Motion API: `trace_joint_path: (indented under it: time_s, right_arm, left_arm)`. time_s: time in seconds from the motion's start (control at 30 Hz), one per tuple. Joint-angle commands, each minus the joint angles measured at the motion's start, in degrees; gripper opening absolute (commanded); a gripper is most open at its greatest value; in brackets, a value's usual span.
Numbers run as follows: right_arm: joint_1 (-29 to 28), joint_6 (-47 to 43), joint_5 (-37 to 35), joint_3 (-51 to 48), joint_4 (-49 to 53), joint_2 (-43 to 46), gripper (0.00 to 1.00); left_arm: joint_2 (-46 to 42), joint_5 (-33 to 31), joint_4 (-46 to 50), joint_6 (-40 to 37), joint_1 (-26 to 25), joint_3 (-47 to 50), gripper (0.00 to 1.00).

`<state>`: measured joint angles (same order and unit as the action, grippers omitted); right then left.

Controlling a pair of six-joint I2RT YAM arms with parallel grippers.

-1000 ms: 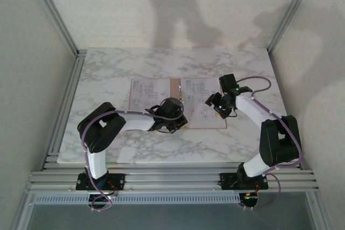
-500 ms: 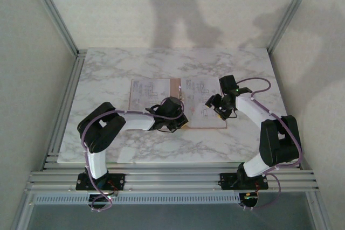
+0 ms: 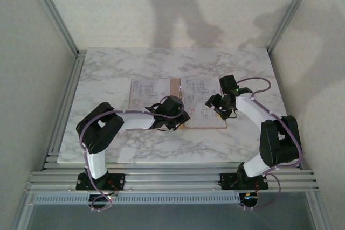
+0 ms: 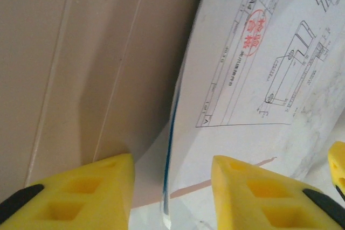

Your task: Put the files into the folder

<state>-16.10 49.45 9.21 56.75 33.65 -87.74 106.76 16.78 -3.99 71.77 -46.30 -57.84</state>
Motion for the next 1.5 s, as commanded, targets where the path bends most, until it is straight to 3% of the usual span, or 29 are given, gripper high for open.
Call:
trace_joint_path:
  time_s: [0.0, 0.17, 0.33, 0.43, 0.57, 0.73, 0.8, 0.93, 1.13, 1.47]
  right_arm:
    - [0.2, -1.2, 0.6, 1.1, 0.2, 0.8, 0.65]
    - [-0.2, -3.3, 0.6, 4.7, 0.6, -0.5, 0.64]
    - [-2.4, -7.1, 1.2, 13.4, 2.0, -6.4, 0.6]
    - [-3.7, -8.3, 3.0, 20.0, 2.6, -12.2, 0.52]
    - [-5.4, -9.3, 4.2, 30.3, 4.9, -21.1, 0.26]
    - [-6.4, -9.7, 5.7, 42.9, 8.3, -31.4, 0.04]
    - [-6.5, -9.3, 6.4, 47.4, 9.7, -35.4, 0.0]
    - [-6.7, -8.4, 8.5, 55.8, 12.5, -42.7, 0.0]
    - [-6.8, -7.6, 11.6, 64.9, 15.3, -49.7, 0.0]
    - [-7.1, -7.1, 17.8, 67.0, 14.8, -52.2, 0.0]
  left_arm:
    - [-2.5, -2.0, 3.6, -1.1, 0.3, -1.3, 0.47]
    - [-5.3, -4.8, 8.4, -3.2, 0.4, -2.8, 0.58]
    - [-8.2, -6.4, 11.6, -4.6, 2.2, -2.2, 0.58]
    - [-9.8, -6.4, 12.8, -5.5, 4.5, -0.2, 0.49]
    - [-11.5, -5.3, 12.9, -6.6, 8.1, 3.3, 0.24]
    - [-11.5, -5.0, 13.9, -9.4, 11.5, 5.4, 0.1]
    - [-11.3, -4.9, 13.7, -9.9, 12.4, 6.4, 0.07]
    - [-10.6, -4.8, 12.9, -10.7, 13.8, 8.6, 0.0]
    - [-9.5, -4.7, 11.9, -11.1, 14.3, 10.2, 0.0]
    - [-8.5, -4.1, 10.8, -10.5, 14.3, 11.4, 0.0]
